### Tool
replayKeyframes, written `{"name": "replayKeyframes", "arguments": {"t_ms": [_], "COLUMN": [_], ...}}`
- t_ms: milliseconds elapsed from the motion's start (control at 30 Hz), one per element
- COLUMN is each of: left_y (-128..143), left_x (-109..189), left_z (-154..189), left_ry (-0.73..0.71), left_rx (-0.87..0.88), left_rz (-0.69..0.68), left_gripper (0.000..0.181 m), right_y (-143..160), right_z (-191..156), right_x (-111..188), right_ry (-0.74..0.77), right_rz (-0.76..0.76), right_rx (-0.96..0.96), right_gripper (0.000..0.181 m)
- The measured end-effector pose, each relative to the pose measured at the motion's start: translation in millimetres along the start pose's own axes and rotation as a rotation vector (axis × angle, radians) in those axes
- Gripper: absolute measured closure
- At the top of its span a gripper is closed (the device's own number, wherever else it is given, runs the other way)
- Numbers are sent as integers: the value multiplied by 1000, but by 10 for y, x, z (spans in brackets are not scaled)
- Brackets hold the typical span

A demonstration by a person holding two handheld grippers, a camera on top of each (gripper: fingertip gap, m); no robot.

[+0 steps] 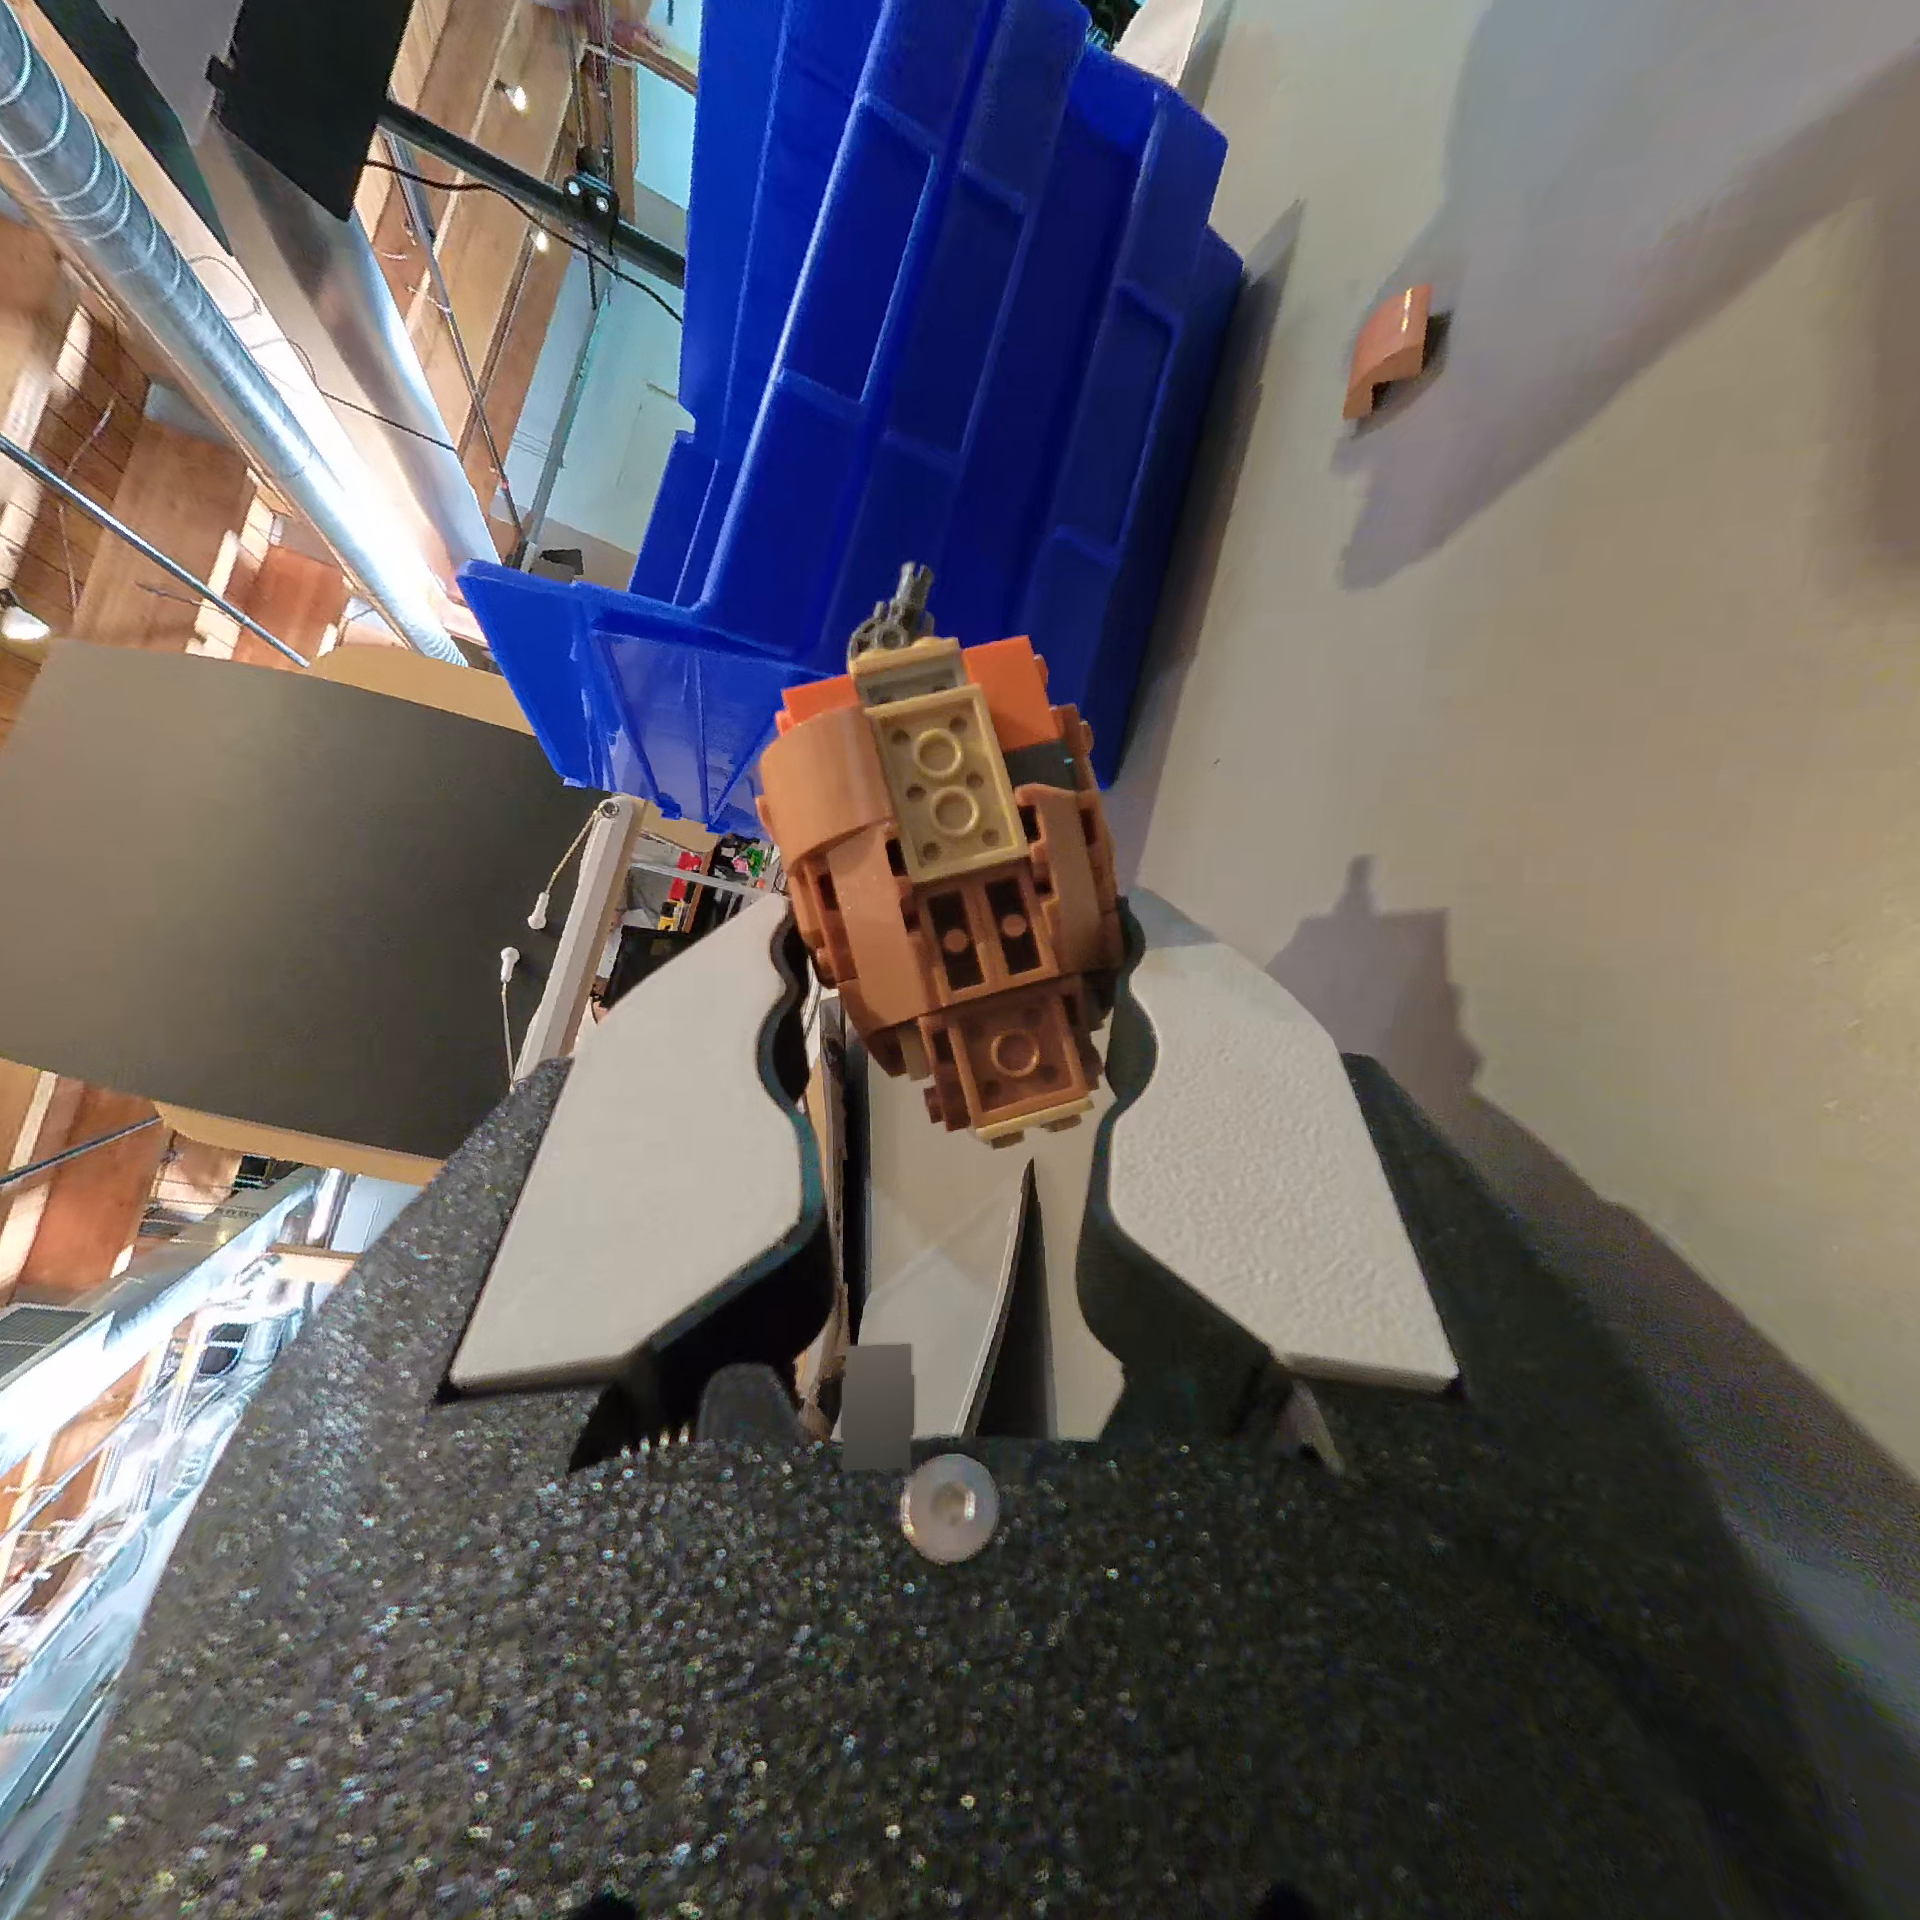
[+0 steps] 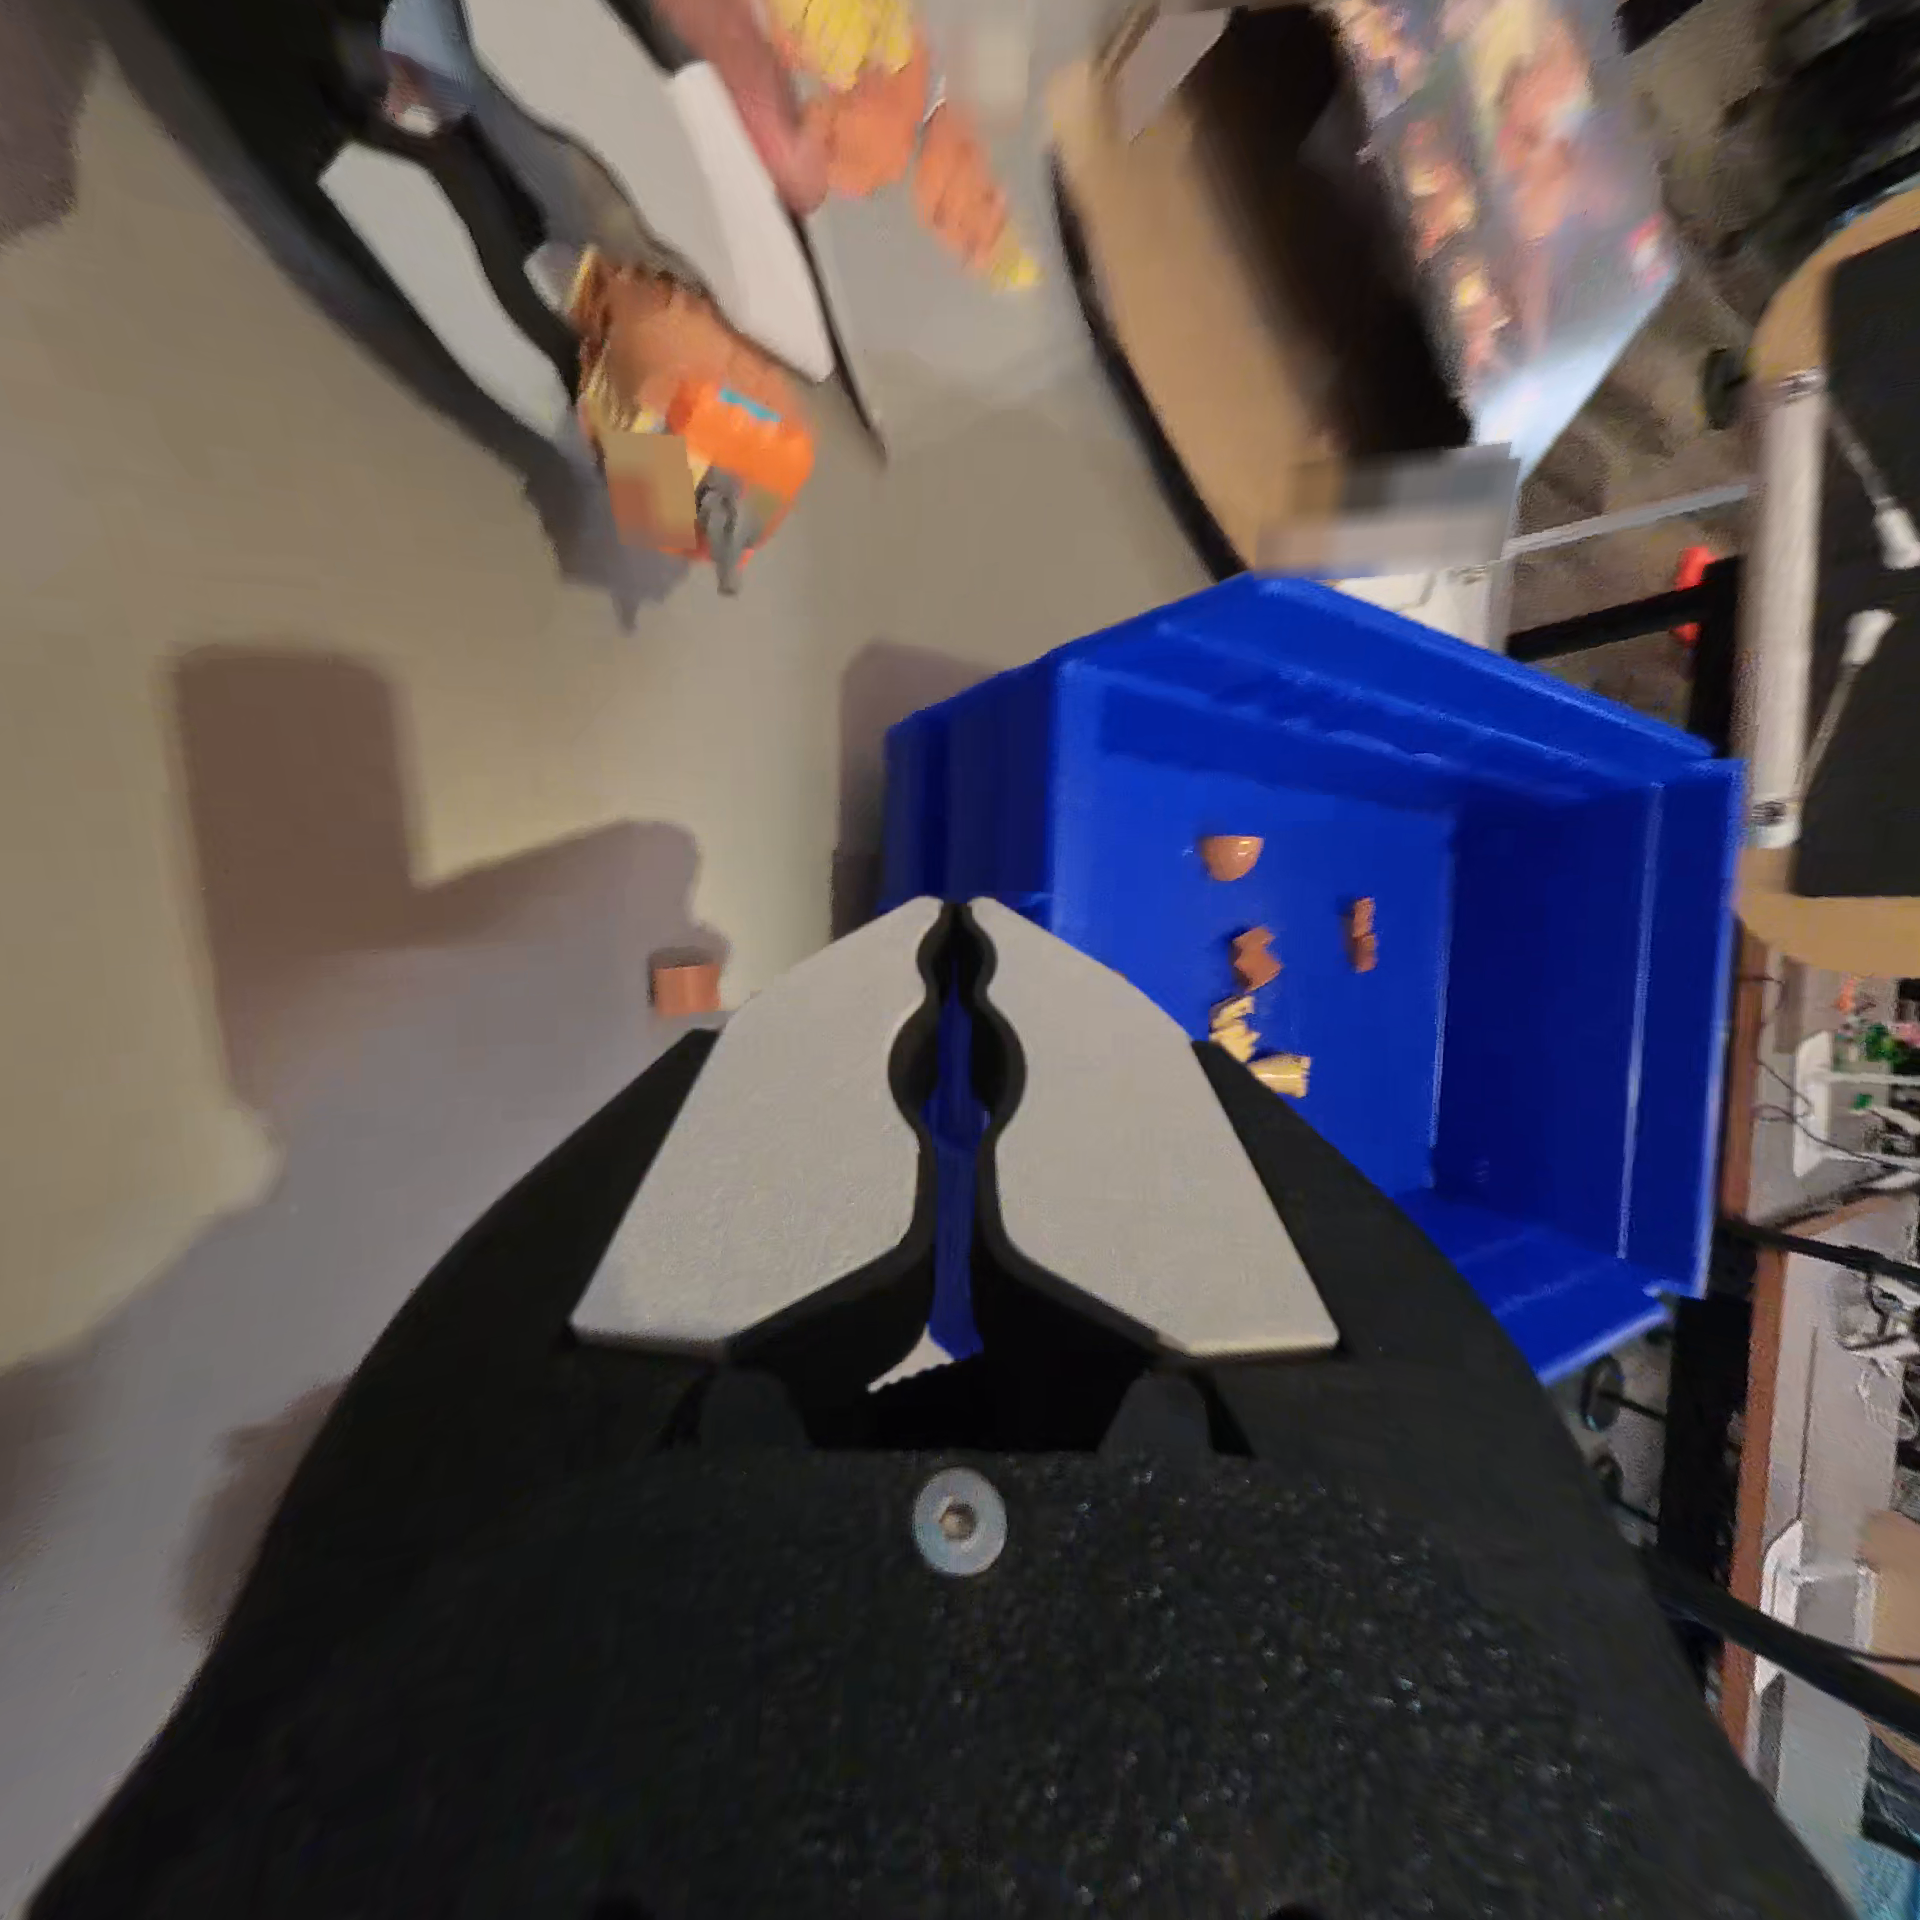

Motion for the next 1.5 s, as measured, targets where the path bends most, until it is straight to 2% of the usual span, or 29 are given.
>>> {"name": "replayKeyframes", "arguments": {"t_ms": [167,233,467,567,733,833,1033,1267,1500], "left_y": [3,6,-6,-14,-25,-46,-74,-69,-62], "left_x": [4,5,-33,-35,-10,21,60,64,54], "left_z": [8,15,80,85,88,78,53,43,40], "left_ry": [9,11,25,22,16,9,4,10,12], "left_rx": [5,4,0,-6,-24,-32,-25,-13,-8], "left_rz": [5,7,0,-4,0,13,32,33,28], "left_gripper": [126,126,126,126,126,126,126,126,125], "right_y": [97,120,99,150,311,439,596,640,537], "right_z": [36,4,-111,-248,-490,-547,-570,-530,-608], "right_x": [-12,-7,42,-150,-639,-884,-1159,-1210,-1088], "right_ry": [-3,-23,-92,-162,-297,-329,-391,-459,-383], "right_rz": [-61,-73,-22,-91,-222,-315,-380,-365,-327], "right_rx": [4,8,-17,-20,5,23,-5,-119,-63], "right_gripper": [181,175,169,162,158,155,151,159,159]}}
Point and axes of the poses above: each gripper's, where its closed fingertips meet, x back along the fingers, y out of its underside, z = x × y across the jaws, the point moved 10 cm from there along x, back along the fingers, and after that the axes turned 2 degrees about z, right-handed, at the moved point
